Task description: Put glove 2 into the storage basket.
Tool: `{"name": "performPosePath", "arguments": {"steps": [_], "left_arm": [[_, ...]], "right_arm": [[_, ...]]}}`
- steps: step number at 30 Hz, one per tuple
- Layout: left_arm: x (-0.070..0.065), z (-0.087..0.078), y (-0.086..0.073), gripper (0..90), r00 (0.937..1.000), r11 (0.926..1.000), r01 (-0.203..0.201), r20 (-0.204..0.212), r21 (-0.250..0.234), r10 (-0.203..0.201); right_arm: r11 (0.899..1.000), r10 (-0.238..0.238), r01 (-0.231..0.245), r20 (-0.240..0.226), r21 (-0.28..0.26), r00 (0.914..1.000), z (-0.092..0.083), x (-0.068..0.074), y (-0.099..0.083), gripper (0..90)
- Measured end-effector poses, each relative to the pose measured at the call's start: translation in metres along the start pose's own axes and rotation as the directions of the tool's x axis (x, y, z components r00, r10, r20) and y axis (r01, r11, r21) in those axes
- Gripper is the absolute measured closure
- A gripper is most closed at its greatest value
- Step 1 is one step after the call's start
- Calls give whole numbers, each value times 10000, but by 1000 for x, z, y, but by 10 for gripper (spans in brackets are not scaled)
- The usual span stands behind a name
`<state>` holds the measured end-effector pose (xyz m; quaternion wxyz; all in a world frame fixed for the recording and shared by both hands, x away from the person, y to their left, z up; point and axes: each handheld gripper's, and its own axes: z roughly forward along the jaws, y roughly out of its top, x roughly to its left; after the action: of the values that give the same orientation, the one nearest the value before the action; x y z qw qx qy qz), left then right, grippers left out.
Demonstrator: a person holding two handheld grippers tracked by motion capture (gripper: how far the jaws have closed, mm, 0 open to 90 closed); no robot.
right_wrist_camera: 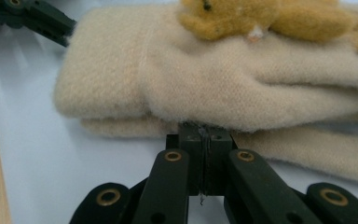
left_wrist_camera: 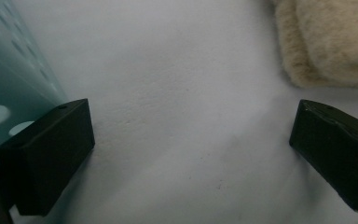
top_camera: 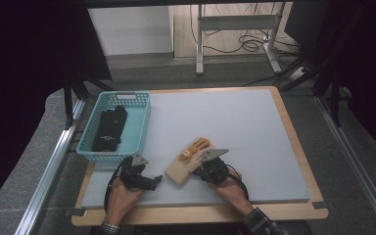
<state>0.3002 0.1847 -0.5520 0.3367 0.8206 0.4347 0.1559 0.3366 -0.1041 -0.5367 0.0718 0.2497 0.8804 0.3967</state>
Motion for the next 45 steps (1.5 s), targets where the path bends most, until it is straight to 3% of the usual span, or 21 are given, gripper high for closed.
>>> {"name": "performPosePath", "arguments": {"steps": [7,11,19,20,21,25,28,33,36,41,45], "left_arm": [[0,0,0,1,10000,10000,68,11,19,-68],[0,0,0,0,10000,10000,72,13,-2,-72],[0,1,0,0,10000,10000,79,34,-42,-79],[0,1,0,0,10000,10000,78,33,-37,-78],[0,1,0,0,10000,10000,78,33,-37,-78],[0,1,0,0,10000,10000,84,38,-36,-84],[0,1,0,0,10000,10000,85,46,-31,-85],[0,1,0,0,9999,10000,88,50,-24,-87],[0,1,0,0,9999,10000,97,57,-20,-97],[0,1,-1,0,9999,9999,127,81,-20,-127],[1,0,0,0,9999,9999,122,97,-7,-122]], "right_arm": [[9996,-267,266,99,129,9996,-8,0,-1,816],[9997,-250,250,92,6,9996,-22,-6,-5,730],[9995,89,-62,835,-322,9965,-53,-27,-14,510],[9992,176,-131,1166,-389,9930,-60,-33,-17,433],[9992,176,-131,1166,-389,9930,-60,-33,-17,433],[9982,310,-206,1898,-567,9813,-72,-45,-26,284],[9949,780,-613,2246,-804,9713,-85,-59,-37,214],[9919,1120,-936,2433,-860,9635,-94,-70,-46,159],[9893,1402,-1230,2744,-788,9513,-100,-79,-56,122],[9879,1549,-1473,3063,-479,9392,-101,-87,-64,97],[9875,1545,-1561,3146,-203,9366,-98,-92,-70,79]]}}
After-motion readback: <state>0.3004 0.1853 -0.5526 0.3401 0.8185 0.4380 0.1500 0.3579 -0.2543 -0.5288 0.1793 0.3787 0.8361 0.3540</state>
